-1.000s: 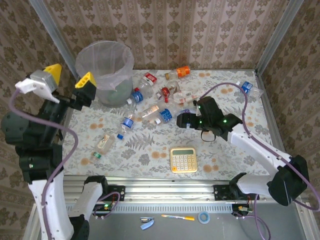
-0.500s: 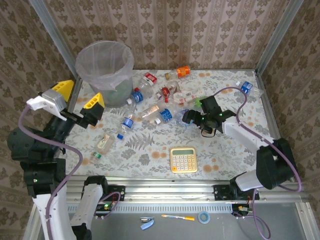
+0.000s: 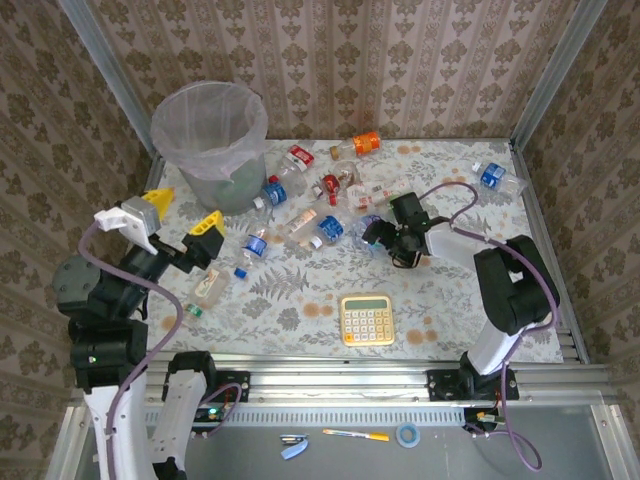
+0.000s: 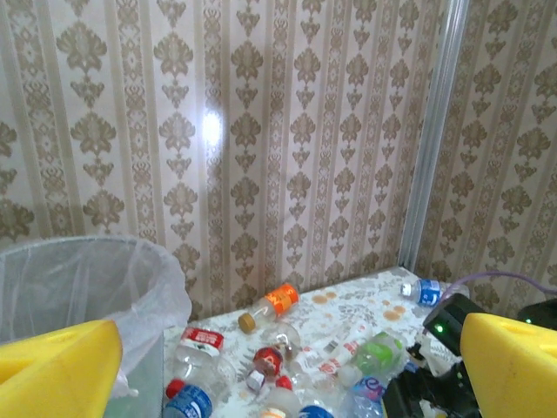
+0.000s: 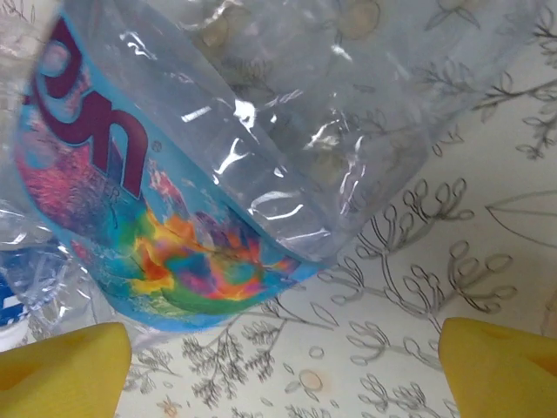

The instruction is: Throw the plastic bottles in the bin

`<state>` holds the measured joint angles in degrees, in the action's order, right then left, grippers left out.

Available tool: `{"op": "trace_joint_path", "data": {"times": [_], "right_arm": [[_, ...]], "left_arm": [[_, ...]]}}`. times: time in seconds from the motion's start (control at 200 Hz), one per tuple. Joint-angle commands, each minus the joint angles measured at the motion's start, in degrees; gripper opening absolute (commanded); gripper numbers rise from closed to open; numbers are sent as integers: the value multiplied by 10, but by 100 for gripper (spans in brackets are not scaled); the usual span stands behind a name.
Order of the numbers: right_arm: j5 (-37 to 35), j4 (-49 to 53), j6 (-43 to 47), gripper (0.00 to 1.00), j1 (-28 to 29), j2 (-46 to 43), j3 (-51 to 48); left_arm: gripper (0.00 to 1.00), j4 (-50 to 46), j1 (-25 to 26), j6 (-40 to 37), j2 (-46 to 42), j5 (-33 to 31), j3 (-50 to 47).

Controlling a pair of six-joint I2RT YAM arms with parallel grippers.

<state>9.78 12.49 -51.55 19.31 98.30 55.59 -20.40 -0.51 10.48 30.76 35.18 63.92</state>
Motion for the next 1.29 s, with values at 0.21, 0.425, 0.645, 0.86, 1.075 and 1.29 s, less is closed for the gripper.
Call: {"op": "trace_joint_path", "data": {"times": [0.21,0.425,0.645,0.86,1.075,1.29], "right_arm": [[17,-77,-39,86,-11,26,13],[-7,-48,-32,95,-12,-28,-9],[-12,-46,-36,100,-40,-24,-8],[9,-34,-46,99,-59,28,40],[17,-20,-50,96,-62,64,72],[19,-20,-50,91,-62,85,70]], "left_arm": [[100,4,-1,-22,-16,21,-55],[100,17,-1,-9,-26,23,-87],[100,15,-1,-24,-20,21,-93],[100,5,1,-28,-21,21,-91],[100,2,2,-34,-20,2,-94],[100,32,26,-19,-3,6,-106]]}}
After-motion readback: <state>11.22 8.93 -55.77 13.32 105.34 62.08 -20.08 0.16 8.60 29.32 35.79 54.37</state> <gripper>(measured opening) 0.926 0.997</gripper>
